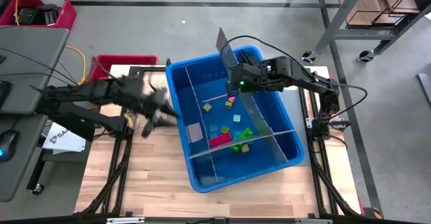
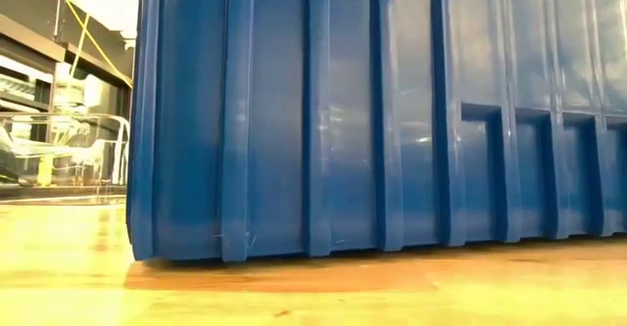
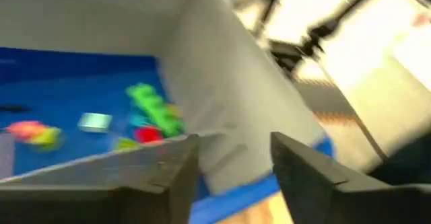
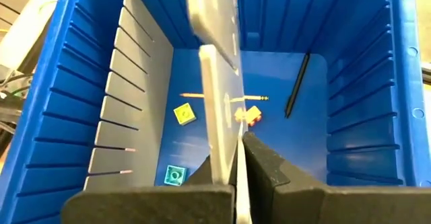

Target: Sort blocks

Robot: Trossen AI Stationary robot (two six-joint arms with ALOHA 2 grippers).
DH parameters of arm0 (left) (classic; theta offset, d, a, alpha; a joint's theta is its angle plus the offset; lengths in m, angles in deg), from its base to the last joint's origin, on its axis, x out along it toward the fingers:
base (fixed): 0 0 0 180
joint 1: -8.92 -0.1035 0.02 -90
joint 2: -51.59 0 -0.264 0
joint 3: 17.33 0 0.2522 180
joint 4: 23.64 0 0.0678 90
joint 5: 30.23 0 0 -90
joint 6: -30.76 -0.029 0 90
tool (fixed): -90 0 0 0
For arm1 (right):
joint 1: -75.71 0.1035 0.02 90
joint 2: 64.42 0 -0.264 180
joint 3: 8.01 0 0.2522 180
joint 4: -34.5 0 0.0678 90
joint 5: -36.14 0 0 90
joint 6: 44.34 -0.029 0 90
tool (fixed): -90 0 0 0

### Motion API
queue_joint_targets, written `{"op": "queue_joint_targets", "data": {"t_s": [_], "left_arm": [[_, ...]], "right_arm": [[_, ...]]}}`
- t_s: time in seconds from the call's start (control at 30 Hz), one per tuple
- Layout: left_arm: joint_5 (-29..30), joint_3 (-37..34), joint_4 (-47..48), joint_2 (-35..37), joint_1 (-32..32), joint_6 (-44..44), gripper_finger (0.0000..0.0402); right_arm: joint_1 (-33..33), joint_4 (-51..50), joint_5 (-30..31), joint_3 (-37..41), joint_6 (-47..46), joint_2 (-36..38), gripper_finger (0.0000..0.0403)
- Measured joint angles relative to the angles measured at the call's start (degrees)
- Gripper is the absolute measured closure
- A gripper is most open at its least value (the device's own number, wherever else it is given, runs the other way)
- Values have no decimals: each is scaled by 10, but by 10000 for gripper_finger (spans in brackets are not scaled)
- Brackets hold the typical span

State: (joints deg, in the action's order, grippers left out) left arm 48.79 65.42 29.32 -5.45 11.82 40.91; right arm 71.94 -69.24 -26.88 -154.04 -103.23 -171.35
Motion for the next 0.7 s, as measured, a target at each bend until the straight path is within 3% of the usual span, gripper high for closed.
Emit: {"op": "queue_joint_targets", "data": {"t_s": [0.17,0.3,0.4,0.7], "left_arm": [[-5,30,8,-62,67,-31,157],[21,81,54,-99,117,-30,132],[81,108,125,-115,158,-19,129],[322,83,147,-119,244,134,128]], "right_arm": [[-1,0,0,0,5,0,403],[-3,0,0,0,5,0,403],[-4,-1,0,0,9,0,403],[-4,0,0,0,21,0,403]]}}
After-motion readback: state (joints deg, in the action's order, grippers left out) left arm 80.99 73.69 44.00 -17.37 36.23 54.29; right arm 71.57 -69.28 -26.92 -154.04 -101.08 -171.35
